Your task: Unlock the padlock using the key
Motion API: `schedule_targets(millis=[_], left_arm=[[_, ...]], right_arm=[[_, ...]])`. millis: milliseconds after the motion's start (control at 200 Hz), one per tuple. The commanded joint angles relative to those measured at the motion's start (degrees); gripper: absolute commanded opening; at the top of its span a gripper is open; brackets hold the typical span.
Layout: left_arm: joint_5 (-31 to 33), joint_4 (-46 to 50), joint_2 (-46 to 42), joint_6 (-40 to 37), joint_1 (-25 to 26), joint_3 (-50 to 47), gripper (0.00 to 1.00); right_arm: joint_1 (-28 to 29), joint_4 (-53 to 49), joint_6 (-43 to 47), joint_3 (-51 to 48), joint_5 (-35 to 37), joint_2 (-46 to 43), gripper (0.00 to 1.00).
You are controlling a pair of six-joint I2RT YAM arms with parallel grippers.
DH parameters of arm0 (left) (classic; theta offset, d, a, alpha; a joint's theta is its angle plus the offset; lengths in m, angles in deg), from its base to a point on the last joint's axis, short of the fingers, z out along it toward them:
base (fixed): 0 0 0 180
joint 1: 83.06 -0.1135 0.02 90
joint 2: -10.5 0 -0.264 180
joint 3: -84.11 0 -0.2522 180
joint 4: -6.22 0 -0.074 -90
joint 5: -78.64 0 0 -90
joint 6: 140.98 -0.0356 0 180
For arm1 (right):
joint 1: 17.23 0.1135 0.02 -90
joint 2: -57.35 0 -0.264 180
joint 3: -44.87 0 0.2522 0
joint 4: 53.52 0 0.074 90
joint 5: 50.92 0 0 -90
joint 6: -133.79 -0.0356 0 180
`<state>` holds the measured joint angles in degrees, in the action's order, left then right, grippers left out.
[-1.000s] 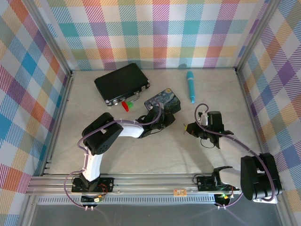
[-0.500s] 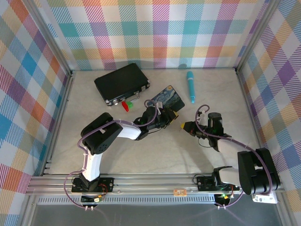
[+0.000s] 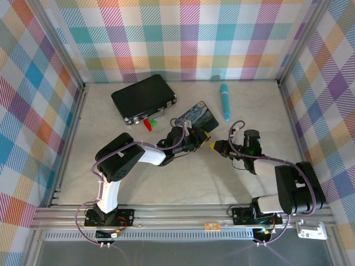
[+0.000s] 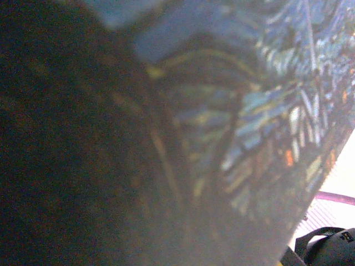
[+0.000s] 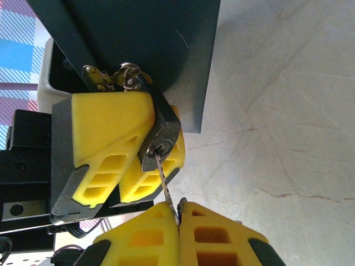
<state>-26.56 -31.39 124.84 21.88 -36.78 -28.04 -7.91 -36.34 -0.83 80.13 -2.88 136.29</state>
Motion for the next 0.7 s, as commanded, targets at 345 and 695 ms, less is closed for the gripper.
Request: schedule_targets(millis=[345,695], left_arm=[[-2.8,-2.1,-2.1,1.9,-0.4,-0.8,0.00],[-9.7,-3.0,-2.7,-0.9,-0.3,-2.5,0.00]], right_arm=[[-0.2,1.8,0.3,3.2,-2.4,1.3,0.00],[-4.1,-6.0,1.9,9.8,-9.2,5.7,0.00]])
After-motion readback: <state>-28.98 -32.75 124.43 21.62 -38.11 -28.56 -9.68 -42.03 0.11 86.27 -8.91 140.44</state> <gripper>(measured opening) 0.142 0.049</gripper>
